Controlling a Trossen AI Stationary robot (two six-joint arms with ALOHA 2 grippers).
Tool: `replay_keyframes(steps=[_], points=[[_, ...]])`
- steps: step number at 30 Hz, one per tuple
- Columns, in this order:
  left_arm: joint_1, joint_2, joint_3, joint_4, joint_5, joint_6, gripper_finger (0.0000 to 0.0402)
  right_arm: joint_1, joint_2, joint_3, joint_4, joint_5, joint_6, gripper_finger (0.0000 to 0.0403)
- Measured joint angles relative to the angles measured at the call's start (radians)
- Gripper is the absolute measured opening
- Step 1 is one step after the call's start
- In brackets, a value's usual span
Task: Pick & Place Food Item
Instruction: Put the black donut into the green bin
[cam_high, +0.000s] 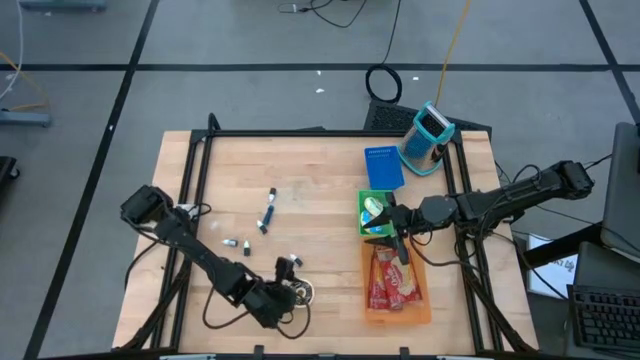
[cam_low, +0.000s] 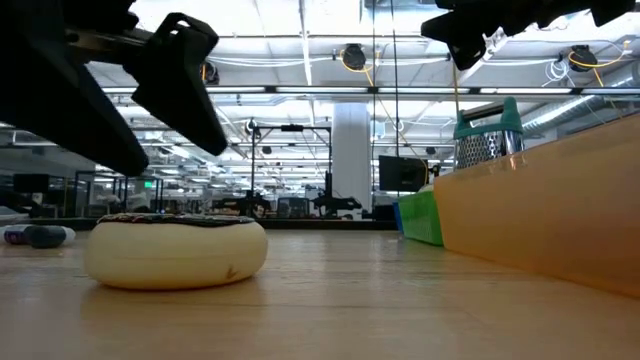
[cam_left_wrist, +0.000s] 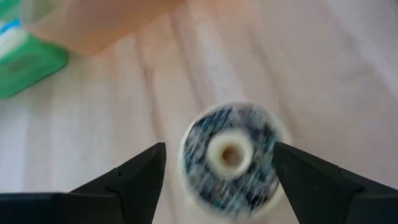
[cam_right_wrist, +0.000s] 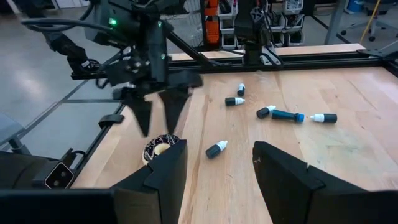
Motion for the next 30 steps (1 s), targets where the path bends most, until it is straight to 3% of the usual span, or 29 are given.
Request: replay_keyframes(steps=[6,14,20,26,30], points=[[-0.001,0.084,0.001,0.088,0.081,-0.01,0.0298,0.0,0.0,-0.011,0.018,0.0,0.0,0.0171],[-0.003,0.138,0.0,0.116,0.081,-0.052,0.0292,-0.013,0.0,-0.056,0.087,0.003,-0.001,0.0171],[0.012,0.137,0.0,0.114,0.082,-0.079,0.0223,-0.016,0.0,-0.096,0.183,0.001,-0.03,0.0171],[0.035,0.136,0.0,0.117,0.09,-0.229,0.0155,-0.016,0.0,-0.1,0.193,0.001,-0.035,0.0171],[0.059,0.115,0.0,0.106,0.154,-0.228,0.0129,-0.016,0.0,-0.1,0.193,0.0,-0.035,0.0171]])
